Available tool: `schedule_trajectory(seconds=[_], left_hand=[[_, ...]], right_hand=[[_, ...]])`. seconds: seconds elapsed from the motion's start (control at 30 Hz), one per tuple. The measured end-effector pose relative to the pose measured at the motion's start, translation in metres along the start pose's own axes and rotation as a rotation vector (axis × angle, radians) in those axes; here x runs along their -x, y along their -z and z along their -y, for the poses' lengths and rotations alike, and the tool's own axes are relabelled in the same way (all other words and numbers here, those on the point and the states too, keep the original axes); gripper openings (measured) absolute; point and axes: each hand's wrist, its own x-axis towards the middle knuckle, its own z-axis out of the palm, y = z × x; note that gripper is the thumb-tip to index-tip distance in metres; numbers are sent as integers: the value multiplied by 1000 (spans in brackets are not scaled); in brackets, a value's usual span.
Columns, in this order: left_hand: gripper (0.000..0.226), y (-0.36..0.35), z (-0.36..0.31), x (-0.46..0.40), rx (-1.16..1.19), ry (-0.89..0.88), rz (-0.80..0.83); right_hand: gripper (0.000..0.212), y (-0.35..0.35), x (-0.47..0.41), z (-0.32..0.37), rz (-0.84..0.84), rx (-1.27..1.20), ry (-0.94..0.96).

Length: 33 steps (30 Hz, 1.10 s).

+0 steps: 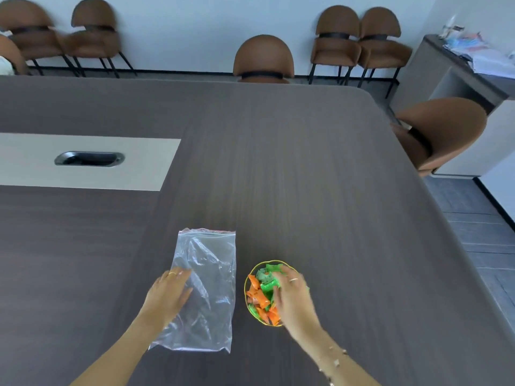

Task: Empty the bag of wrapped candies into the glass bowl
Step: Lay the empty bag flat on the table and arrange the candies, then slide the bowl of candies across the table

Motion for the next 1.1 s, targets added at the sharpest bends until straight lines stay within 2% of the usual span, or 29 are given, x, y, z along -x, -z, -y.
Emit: schedule_trajectory(seconds=[0.1, 0.23, 0.5, 0.6, 0.8, 0.97, 1.1], left_hand=[[36, 3, -40, -4, 243, 24, 20], [31, -19, -81, -13, 333, 9, 46], [38, -56, -116, -22, 247, 14, 113], [34, -61, -124, -21, 285, 12, 121], [40, -63, -126, -26, 337, 55, 150], [37, -62, -131, -22, 530, 133, 134], [38, -59, -135, -18, 596, 152, 137]], right_hand=[[36, 28, 2, -45, -122, -26, -269], [28, 21, 16, -76, 66, -37, -432], [18, 5, 3, -71, 233, -74, -458], [18, 3, -5, -68, 265, -34, -421], [22, 6, -14, -64, 301, 68, -307], [22, 5, -16, -66, 255, -134, -356], [21, 9, -14, -65, 244, -233, -385]])
